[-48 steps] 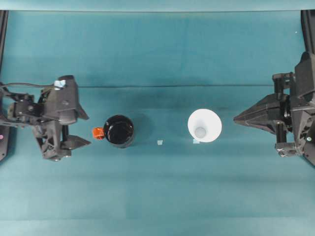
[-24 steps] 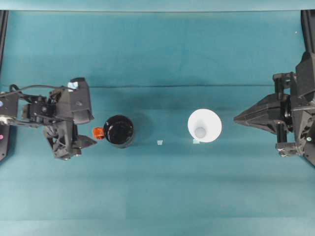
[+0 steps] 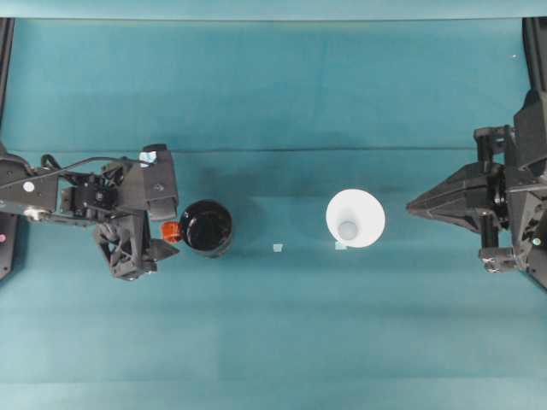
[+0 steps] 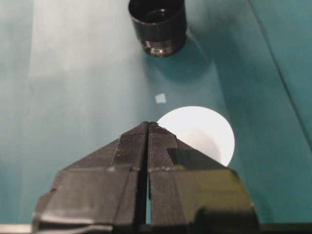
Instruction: Put the paper cup into the moved red handle cup holder.
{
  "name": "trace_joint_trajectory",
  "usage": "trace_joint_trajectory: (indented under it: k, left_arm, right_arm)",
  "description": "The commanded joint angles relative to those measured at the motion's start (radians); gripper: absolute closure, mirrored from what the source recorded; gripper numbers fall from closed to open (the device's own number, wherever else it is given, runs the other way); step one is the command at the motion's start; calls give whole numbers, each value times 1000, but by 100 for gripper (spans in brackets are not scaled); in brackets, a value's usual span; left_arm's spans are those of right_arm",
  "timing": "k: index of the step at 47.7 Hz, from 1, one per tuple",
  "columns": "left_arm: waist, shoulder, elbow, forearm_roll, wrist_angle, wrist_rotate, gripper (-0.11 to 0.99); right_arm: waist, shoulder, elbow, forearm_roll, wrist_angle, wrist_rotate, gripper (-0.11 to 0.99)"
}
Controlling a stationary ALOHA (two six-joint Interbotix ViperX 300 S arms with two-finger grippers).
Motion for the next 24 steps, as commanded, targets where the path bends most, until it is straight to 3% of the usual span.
trace_joint_trajectory:
  k: [1,24]
  left_arm:
    - [2,2,-14,2,-8,-2,-8]
    - [3,2,-9,2,-3,-2,-8]
  right_arm:
    - [0,3,-21,2,-5,9,98]
    - [0,3,-20,2,-5,8,98]
